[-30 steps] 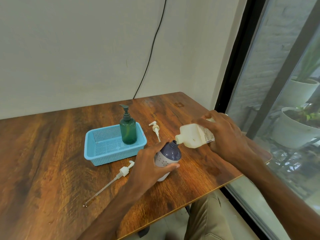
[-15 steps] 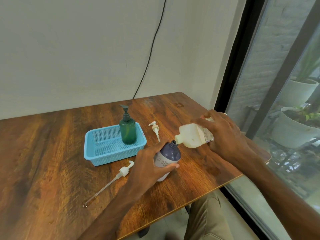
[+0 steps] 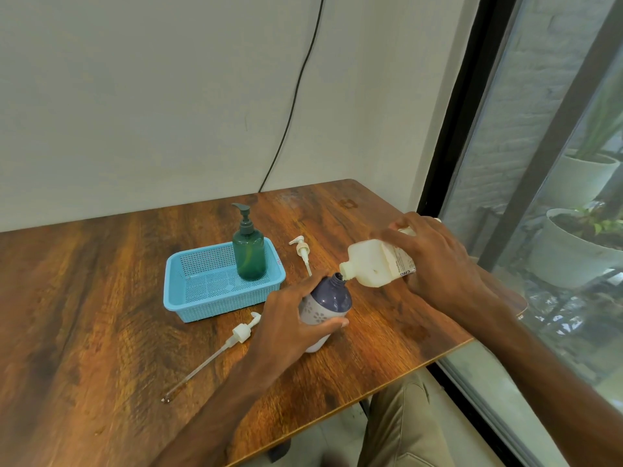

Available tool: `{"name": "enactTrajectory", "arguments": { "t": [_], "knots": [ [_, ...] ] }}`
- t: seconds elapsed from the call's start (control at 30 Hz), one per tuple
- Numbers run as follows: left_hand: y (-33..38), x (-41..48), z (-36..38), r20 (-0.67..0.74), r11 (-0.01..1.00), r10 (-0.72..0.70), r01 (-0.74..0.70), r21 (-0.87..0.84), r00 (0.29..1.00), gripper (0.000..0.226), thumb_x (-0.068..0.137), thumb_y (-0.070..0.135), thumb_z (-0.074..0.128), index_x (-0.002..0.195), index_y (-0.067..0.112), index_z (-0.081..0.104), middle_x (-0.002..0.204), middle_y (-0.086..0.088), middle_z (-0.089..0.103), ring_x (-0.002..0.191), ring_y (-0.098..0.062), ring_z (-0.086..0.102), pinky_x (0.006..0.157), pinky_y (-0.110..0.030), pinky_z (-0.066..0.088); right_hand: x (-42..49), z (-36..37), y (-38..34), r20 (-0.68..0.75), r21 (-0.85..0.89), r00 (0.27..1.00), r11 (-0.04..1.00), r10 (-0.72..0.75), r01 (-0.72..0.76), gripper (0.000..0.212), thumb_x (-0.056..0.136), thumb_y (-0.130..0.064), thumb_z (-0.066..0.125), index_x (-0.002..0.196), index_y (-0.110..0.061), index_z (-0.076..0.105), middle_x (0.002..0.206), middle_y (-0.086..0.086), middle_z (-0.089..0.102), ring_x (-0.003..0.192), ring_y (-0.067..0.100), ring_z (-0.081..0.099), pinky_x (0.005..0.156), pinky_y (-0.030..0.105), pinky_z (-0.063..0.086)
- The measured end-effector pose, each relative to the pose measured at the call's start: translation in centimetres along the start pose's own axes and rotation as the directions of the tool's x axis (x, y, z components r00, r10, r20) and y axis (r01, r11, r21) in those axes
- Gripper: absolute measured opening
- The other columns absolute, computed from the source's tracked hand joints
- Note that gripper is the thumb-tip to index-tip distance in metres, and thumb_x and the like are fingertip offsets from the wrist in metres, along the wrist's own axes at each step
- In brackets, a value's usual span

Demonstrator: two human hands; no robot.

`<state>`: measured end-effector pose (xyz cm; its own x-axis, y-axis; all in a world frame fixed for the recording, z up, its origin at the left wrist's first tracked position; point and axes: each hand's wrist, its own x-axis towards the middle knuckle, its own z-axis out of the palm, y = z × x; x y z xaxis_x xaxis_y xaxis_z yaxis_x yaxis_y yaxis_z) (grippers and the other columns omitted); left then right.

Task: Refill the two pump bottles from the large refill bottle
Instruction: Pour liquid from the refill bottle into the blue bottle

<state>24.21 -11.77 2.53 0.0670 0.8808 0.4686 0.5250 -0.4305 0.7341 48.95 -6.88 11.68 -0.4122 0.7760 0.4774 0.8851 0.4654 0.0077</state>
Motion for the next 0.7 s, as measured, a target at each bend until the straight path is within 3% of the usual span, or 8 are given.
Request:
{"name": "enactTrajectory", "arguments": {
  "t": [0.13,0.5,0.7],
  "knots": [
    [-0.02,-0.08,0.01,0.013,1.0,-0.016,0.016,-0.007,1.0,0.091,0.069,0.064,0.085,0.146,0.025,0.057,0.136,0.013,0.068,0.123,-0.001,0.062,0.098,-0.028,0.059,0.1,-0.18,-0.06,0.01,0.0,1.0,1.0,0.001,-0.001,0.079,0.068,-0.016,0.086,0.136,-0.039,0.053,0.132,0.002,0.052,0.129,0.028,0.043,0.093,0.044,0.047],
    [0.19,-0.09,-0.06,0.014,1.0,-0.012,0.013,-0.019,1.0,0.088,0.07,0.057,0.088,0.146,0.023,0.058,0.137,0.012,0.068,0.123,0.002,0.061,0.098,-0.022,0.057,0.13,-0.25,-0.07,0.005,0.004,1.0,1.0,-0.016,0.016,0.077,0.067,-0.016,0.086,0.134,-0.038,0.054,0.13,0.002,0.053,0.126,0.028,0.047,0.091,0.046,0.049],
    [0.19,-0.14,-0.12,0.016,0.999,-0.016,0.016,-0.03,1.0,0.094,0.068,0.068,0.081,0.147,0.024,0.057,0.136,0.014,0.067,0.123,0.003,0.061,0.099,-0.023,0.057,0.12,-0.26,-0.05,-0.001,-0.002,1.0,1.0,-0.017,0.017,0.077,0.067,-0.015,0.087,0.134,-0.037,0.055,0.13,0.003,0.053,0.127,0.029,0.046,0.091,0.046,0.049]
  ]
}}
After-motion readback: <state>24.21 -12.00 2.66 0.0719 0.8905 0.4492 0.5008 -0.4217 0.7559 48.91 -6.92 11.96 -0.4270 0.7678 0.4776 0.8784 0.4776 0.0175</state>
